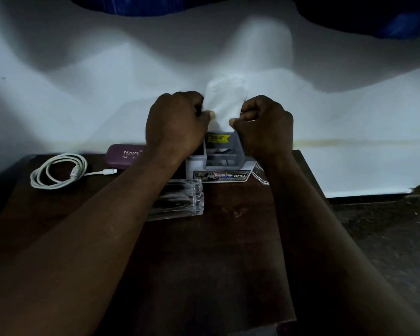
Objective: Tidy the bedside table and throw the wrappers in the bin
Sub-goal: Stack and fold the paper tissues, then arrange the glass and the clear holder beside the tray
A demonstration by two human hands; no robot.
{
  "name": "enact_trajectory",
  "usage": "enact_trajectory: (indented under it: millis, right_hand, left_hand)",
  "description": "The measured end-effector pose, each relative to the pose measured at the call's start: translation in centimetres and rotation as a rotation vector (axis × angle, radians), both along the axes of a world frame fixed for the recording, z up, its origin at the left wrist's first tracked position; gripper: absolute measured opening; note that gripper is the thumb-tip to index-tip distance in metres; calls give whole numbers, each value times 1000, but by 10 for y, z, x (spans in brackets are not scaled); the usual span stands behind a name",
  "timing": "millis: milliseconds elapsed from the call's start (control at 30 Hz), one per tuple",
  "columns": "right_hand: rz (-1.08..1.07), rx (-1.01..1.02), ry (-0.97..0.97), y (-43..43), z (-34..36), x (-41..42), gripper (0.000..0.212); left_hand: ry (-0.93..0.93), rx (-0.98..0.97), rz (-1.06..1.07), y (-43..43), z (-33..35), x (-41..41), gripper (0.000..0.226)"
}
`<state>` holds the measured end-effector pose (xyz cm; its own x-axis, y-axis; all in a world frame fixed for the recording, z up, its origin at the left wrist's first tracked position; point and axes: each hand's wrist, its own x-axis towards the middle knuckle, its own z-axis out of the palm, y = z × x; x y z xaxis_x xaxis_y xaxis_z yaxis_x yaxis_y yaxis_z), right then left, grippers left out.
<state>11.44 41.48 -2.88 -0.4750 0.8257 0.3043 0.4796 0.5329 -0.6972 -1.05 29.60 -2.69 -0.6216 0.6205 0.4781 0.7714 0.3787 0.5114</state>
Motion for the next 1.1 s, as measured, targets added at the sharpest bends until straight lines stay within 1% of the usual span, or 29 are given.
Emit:
enact_trajectory:
  millis: [167, 300, 367, 433, 567, 767, 967, 1033, 1100]
  right_hand:
    - [-10, -39, 43, -1, 0, -1, 28]
    - [-13, -43, 31, 3, -2, -2, 26]
    - [-10, -5, 5, 3, -4, -3, 26]
    - [-1, 28, -2, 2, -6, -3, 28]
    - [-7, 61, 15, 2, -2, -4, 26]
    - [-25, 49, -15, 1, -7, -1, 23]
    - [-20, 51, -25, -1, 1, 0, 25]
    - [-15, 29, -14, -4, 4, 1, 26]
    - [-10, 12, 22, -7, 7, 3, 33]
  left_hand:
    - [-14, -39, -29, -1, 1, 0, 47]
    - [-6, -45, -48, -3, 0, -5, 34]
    - [-35, -48, -46, -3, -1, -3, 36]
    - [-64, -26, -58, -3, -1, -1, 34]
    - [-3, 33, -22, -3, 1, 1, 25]
    - [-7, -39, -6, -2, -2, 0, 29]
    - [-42, 9, -24, -3, 4, 4, 32]
    - [-49, -43, -46, -5, 5, 4, 33]
    - [-59, -96, -70, -7, 4, 5, 32]
